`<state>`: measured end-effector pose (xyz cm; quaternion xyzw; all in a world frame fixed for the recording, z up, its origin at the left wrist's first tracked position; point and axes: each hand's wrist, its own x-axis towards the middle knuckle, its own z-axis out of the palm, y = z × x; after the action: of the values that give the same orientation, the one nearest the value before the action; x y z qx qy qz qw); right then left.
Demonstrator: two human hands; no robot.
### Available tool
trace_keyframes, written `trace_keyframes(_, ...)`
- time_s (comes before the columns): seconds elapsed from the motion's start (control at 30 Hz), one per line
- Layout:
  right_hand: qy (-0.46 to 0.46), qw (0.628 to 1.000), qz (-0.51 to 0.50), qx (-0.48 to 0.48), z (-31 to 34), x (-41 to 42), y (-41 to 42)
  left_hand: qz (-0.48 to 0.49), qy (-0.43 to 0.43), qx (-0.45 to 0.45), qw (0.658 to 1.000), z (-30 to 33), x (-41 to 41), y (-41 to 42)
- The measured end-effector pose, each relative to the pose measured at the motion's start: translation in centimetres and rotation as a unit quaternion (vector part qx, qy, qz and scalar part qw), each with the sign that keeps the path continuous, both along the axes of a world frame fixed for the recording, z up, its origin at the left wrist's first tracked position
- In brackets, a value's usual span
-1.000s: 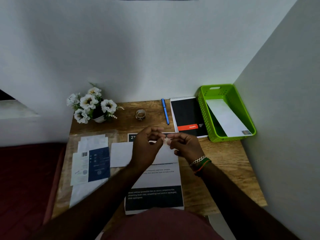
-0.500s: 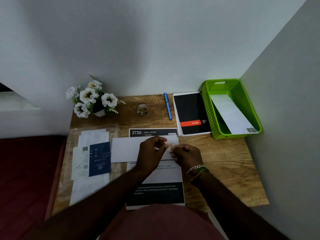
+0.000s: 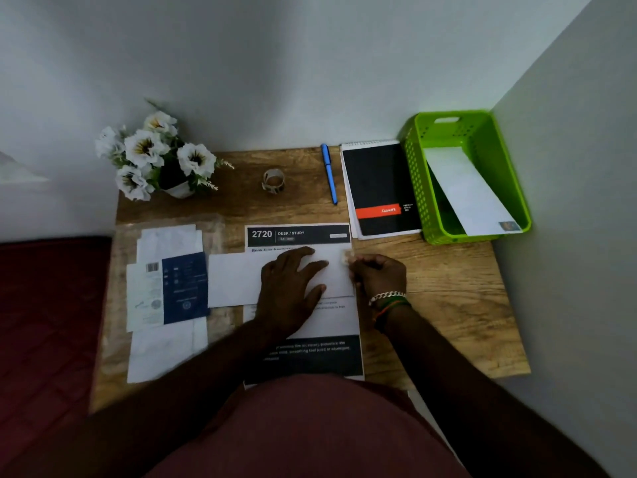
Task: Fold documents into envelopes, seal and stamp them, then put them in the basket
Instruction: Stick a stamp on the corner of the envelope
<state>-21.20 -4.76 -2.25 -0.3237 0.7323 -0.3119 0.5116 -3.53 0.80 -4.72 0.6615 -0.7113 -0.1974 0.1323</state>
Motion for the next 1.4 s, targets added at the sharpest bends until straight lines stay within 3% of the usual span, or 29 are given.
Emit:
trace_keyframes(0.27, 0.048, 0.999, 0.008, 0.015, -0.4, 1.0, -1.2, 0.008, 0.049, 0.018, 0.999, 0.2, -1.3, -2.8)
trace_keyframes(0.7, 0.107, 0.993, 0.036, 0.026, -0.7, 1.3, -1.7, -0.038, -0.031, 0.084, 0.995, 0.8, -1.6, -3.9)
trace_keyframes(1.4, 0.114, 0.991, 0.045, 0.052, -0.4, 1.0, -2.7, -0.050, -0.044, 0.095, 0.993, 0.5, -1.5, -4.1)
